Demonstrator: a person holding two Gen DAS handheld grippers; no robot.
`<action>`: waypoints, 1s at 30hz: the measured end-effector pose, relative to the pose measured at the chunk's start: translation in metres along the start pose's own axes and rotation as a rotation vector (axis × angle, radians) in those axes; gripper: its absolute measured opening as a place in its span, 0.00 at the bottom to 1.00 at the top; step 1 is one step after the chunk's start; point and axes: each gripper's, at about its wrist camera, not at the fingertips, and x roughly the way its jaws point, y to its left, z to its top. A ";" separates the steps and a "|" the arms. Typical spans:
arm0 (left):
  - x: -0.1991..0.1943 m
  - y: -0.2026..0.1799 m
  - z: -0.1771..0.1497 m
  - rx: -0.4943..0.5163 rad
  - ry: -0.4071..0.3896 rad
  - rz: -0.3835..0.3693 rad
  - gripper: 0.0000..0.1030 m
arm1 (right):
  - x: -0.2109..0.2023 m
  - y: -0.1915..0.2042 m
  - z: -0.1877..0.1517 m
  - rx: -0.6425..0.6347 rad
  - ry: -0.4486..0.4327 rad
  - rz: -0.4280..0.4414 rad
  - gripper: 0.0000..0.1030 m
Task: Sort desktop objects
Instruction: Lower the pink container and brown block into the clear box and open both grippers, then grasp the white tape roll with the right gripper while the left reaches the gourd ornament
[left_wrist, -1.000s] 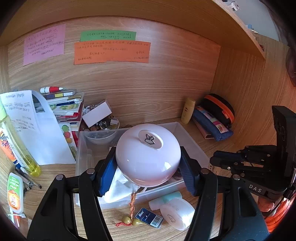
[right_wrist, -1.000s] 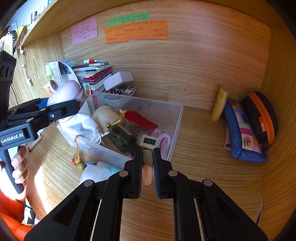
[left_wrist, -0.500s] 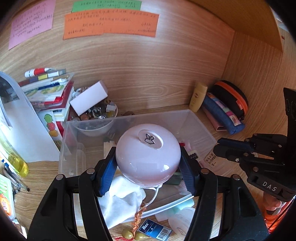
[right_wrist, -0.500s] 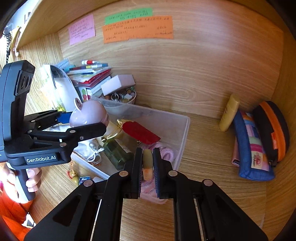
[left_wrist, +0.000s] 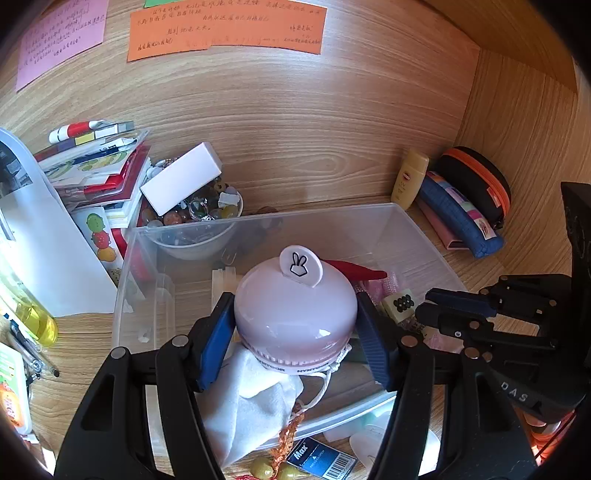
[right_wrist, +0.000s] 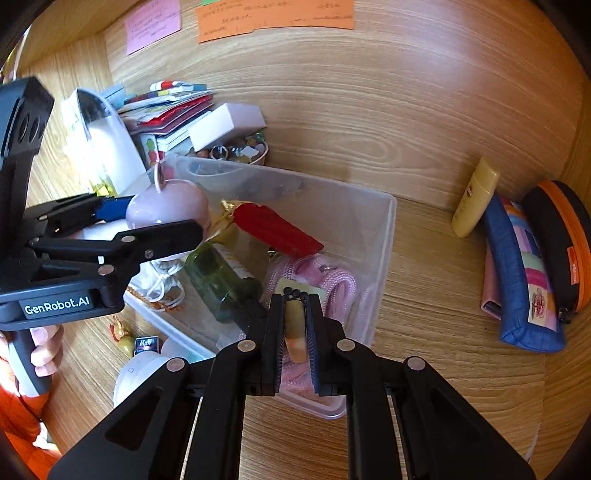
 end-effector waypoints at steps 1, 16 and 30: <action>0.000 0.000 0.000 0.001 0.000 0.000 0.61 | 0.000 0.002 0.000 -0.005 0.001 -0.003 0.11; -0.040 0.001 0.006 -0.002 -0.090 0.000 0.64 | -0.035 0.018 -0.001 -0.039 -0.089 -0.093 0.68; -0.096 0.028 -0.025 -0.025 -0.140 0.073 0.73 | -0.061 0.043 -0.019 -0.037 -0.101 -0.063 0.73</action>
